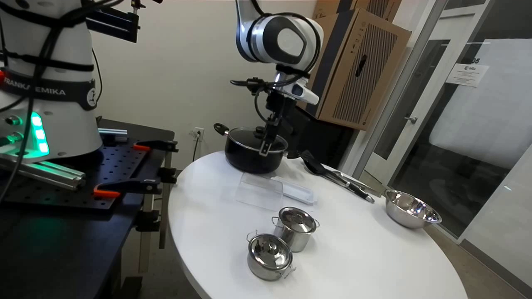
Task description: Cover the plate with the clear lid
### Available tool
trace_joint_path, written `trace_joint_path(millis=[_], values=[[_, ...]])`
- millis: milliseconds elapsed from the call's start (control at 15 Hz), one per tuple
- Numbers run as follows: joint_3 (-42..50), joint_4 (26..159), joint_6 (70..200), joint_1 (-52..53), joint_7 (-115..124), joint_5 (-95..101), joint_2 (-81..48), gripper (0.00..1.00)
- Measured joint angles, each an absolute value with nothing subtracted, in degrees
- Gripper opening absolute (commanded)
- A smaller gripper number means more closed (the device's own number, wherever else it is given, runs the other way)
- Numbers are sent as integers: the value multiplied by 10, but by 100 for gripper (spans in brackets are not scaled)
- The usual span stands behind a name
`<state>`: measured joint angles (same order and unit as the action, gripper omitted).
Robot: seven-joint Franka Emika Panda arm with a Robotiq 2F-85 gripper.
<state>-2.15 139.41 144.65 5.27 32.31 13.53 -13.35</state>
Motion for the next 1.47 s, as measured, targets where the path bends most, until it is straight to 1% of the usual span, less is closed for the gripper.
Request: trace_joint_path(millis=[333, 733, 1467], values=[[8, 1372, 1493, 91, 347, 150, -206, 100], [34, 1350, 1559, 114, 346, 148, -264, 100], [55, 1320, 1591, 148, 339, 145, -315, 100]])
